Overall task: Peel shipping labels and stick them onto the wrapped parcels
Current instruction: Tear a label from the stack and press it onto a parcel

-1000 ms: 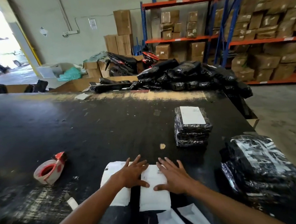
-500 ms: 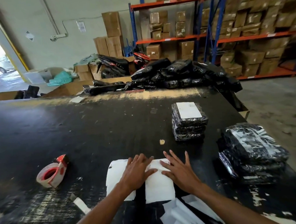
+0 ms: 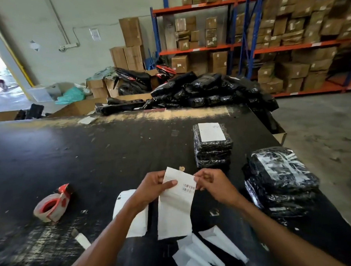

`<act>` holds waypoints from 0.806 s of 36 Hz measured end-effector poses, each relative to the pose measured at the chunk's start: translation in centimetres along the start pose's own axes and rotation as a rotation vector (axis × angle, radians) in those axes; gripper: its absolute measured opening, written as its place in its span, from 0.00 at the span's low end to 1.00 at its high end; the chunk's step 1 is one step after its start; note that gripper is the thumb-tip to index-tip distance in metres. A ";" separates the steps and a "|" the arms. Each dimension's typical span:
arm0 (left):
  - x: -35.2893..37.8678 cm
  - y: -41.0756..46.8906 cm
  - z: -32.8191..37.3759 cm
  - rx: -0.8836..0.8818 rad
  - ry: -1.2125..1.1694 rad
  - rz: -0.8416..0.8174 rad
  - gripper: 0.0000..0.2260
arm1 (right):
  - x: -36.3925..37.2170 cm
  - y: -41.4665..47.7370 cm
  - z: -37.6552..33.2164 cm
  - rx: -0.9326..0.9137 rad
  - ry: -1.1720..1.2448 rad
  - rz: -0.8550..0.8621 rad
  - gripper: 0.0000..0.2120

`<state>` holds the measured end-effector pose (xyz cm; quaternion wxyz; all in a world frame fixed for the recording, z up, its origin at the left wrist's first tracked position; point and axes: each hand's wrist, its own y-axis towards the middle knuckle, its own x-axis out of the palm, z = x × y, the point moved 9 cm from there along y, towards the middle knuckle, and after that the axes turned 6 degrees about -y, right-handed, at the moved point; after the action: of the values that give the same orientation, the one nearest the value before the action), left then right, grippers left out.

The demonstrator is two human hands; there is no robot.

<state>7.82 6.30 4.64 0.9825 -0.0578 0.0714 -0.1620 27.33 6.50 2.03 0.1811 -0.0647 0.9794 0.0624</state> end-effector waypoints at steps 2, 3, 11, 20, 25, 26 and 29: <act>1.1 0.0 0.7 -0.006 -0.015 -0.018 0.15 | -1.5 0.0 -1.4 -0.039 0.014 -0.040 0.03; 1.5 -0.1 1.1 -0.006 0.002 -0.023 0.16 | -1.8 -0.1 -2.3 -0.061 0.036 -0.068 0.03; 8.3 0.6 6.1 0.073 0.098 0.074 0.13 | -9.7 -2.4 -5.1 -0.080 0.102 -0.262 0.11; 13.6 1.2 8.9 0.080 0.117 0.066 0.16 | -16.0 -4.3 -5.8 -0.121 0.047 -0.312 0.11; 15.0 1.7 9.4 0.077 0.138 0.065 0.17 | -17.2 -4.9 -5.7 -0.132 0.048 -0.321 0.10; 15.1 1.7 9.5 0.079 0.138 0.065 0.17 | -17.3 -4.9 -5.7 -0.135 0.048 -0.324 0.10; 15.6 1.7 9.6 0.080 0.138 0.061 0.17 | -17.7 -5.1 -5.5 -0.139 0.050 -0.332 0.11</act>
<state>24.54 3.68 11.95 0.9812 -0.0048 0.1339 -0.1386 42.55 2.54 13.05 0.1598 -0.2392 0.9528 0.0975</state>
